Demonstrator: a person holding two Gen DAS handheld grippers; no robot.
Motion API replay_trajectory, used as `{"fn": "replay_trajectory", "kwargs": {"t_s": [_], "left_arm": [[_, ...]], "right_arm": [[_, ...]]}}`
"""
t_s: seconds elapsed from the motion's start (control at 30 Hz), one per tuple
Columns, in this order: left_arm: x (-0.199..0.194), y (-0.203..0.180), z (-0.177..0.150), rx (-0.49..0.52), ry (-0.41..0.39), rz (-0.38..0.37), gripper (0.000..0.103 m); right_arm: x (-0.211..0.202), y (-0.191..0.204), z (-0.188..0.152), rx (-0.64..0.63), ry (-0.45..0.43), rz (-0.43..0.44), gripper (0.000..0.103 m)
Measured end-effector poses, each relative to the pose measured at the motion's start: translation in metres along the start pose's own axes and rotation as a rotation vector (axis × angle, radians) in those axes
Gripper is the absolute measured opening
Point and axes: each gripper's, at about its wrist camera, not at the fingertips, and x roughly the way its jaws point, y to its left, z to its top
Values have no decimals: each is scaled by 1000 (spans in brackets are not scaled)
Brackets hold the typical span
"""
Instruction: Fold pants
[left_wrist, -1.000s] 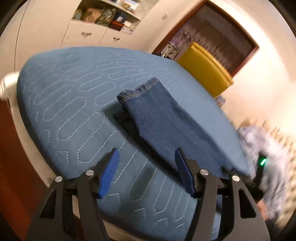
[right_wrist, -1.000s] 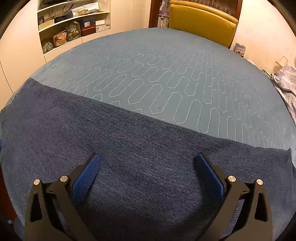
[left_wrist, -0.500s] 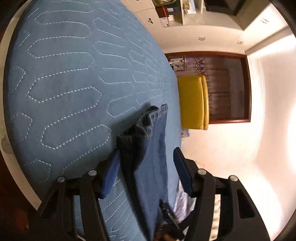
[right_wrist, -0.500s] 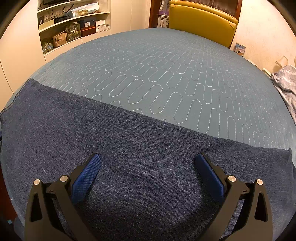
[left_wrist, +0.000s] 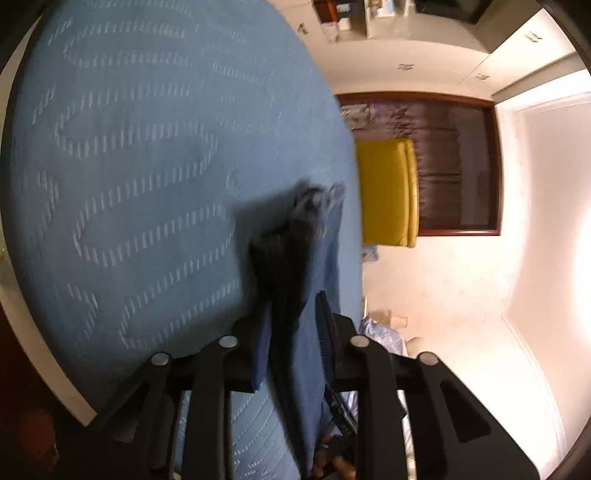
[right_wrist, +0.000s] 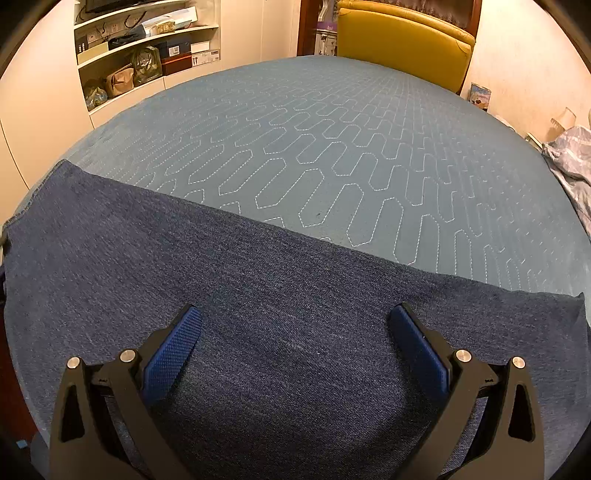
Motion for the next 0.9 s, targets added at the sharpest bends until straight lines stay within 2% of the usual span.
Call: {"fn": "replay_trajectory", "kwargs": {"t_s": [0.07,0.17,0.3,0.4,0.5,0.57,0.67,0.73,0.77,0.83,0.87,0.9], "left_arm": [[7,3,-5,-56,27,2,21],[10,-3,0,-37,14,39,21],[16,-8,24,-36,-26,23,21],[22,-11,32,-22,-23,20,20],[26,-13,32,6,-27,20,11],[24,-24,28,77,-48,70,8],[17,-74,12,288,-102,206,7],[18,-128,-13,524,-146,331,7],[23,-162,-35,677,-168,414,7],[38,-212,-80,927,-192,510,7],[46,-228,-102,1029,-199,541,7],[61,-251,-142,1191,-207,582,7]], "right_arm": [[0,0,0,1,0,1,99],[0,-1,0,0,-1,0,99],[0,-2,0,2,-1,2,99],[0,-2,1,2,0,2,99],[1,-2,1,4,3,5,99],[1,-4,5,7,18,14,99],[-6,-13,14,18,55,62,95],[-21,-33,21,81,55,116,95],[-28,-46,23,124,61,150,96],[-38,-87,20,281,109,299,96],[-41,-102,17,337,121,345,97],[-44,-120,12,395,132,391,97]]}}
